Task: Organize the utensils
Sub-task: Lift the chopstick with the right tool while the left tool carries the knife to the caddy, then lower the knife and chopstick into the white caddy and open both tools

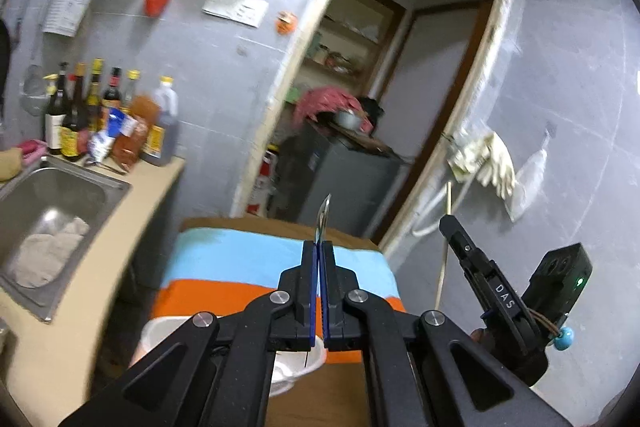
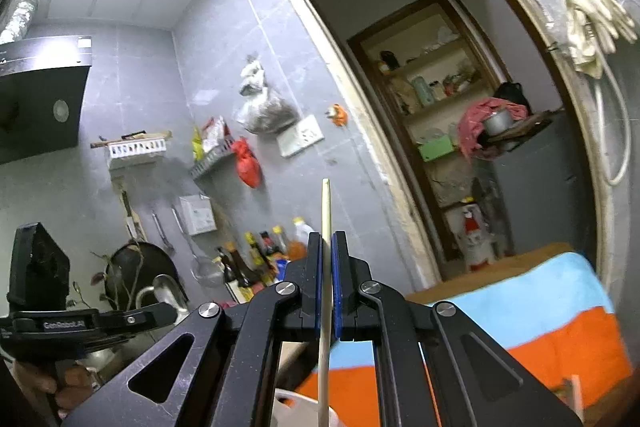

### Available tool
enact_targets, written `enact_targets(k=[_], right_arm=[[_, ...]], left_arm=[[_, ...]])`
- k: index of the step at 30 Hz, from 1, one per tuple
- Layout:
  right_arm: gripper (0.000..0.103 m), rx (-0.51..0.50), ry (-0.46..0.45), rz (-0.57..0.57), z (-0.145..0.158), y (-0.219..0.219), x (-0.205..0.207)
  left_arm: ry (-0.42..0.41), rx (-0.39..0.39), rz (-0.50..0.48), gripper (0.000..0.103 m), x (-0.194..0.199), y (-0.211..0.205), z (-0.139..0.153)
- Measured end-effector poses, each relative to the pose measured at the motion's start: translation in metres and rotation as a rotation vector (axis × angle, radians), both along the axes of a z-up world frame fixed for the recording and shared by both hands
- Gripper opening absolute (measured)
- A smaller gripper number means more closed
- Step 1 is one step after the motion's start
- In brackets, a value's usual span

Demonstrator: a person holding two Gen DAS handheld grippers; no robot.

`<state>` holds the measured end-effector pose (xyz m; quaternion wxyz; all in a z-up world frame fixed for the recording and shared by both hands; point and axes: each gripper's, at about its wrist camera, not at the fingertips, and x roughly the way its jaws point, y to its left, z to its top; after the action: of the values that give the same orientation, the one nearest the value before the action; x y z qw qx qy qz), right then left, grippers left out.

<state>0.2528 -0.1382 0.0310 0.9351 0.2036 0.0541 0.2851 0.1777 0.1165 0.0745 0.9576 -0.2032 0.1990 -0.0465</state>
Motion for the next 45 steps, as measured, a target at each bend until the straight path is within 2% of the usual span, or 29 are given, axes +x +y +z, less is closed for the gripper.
enact_targets(k=[6,13,18,24,34,45], right_arm=[[0.004,0.044,-0.033,-0.001,-0.01,0.044,0.013],[0.004,0.048,-0.002,-0.067,-0.033,0.078,0.027],[0.004,-0.017,0.004,-0.084,-0.05,0.1,0.032],[0.004,-0.087,0.004,-0.1,-0.06,0.103,0.031],[0.004,-0.107,0.014,-0.117,-0.07,0.102,0.03],[0.005,-0.138,0.066,-0.066,-0.081,0.098,0.026]], left_arm=[[0.01,0.02,0.113,0.002,-0.012,0.042,-0.005],[0.061,0.054,0.186,0.002,-0.003,0.065,-0.036],[0.102,0.063,0.18,0.002,0.009,0.063,-0.063],[0.147,0.097,0.169,0.002,0.018,0.058,-0.09],[0.188,0.089,0.143,0.002,0.023,0.056,-0.104],[0.223,0.065,0.106,0.002,0.023,0.055,-0.111]])
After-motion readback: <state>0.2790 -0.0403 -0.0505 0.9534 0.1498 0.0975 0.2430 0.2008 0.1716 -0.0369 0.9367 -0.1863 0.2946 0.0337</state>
